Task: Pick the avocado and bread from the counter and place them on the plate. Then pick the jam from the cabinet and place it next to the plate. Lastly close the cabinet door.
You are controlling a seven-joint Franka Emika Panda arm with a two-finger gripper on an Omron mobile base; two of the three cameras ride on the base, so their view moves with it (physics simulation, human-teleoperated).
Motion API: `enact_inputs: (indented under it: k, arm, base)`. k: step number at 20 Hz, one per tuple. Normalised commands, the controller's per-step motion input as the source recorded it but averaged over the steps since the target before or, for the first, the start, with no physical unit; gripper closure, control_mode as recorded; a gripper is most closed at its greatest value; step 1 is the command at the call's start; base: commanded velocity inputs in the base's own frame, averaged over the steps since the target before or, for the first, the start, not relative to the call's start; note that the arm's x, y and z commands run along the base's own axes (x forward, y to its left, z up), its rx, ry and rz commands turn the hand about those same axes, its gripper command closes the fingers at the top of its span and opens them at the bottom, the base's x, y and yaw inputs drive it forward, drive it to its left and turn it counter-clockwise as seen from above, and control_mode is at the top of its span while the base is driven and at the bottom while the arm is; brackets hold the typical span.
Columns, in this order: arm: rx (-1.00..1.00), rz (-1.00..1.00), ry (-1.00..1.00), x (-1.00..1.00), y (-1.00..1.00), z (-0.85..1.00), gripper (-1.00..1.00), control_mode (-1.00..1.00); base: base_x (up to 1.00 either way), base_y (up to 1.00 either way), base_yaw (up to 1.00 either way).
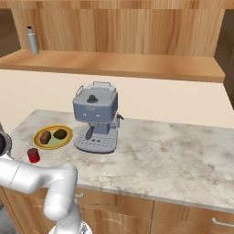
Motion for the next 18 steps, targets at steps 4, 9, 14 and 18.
enact_inputs:
  k: [4,9,14,18]
  arm:
    - [0.42,0.31,0.00,0.22,-1.00,0.00,-1.00,-1.00]
    - [0.40,0.29,0.00,0.11,-1.00,0.12,-1.00,-1.00]
    - [0.40,0.29,0.00,0.28,-1.00,0.01,-1.00,-1.00]
    - [0.23,0.31,0.00,0.51,-0.89,-0.33,-1.00,-1.00]
  base:
    - [0.00,0.00,0.00]
    - [0.00,0.00,0.00]
    - [0.00,0.00,0.00]
    - [0.00,0.00,0.00]
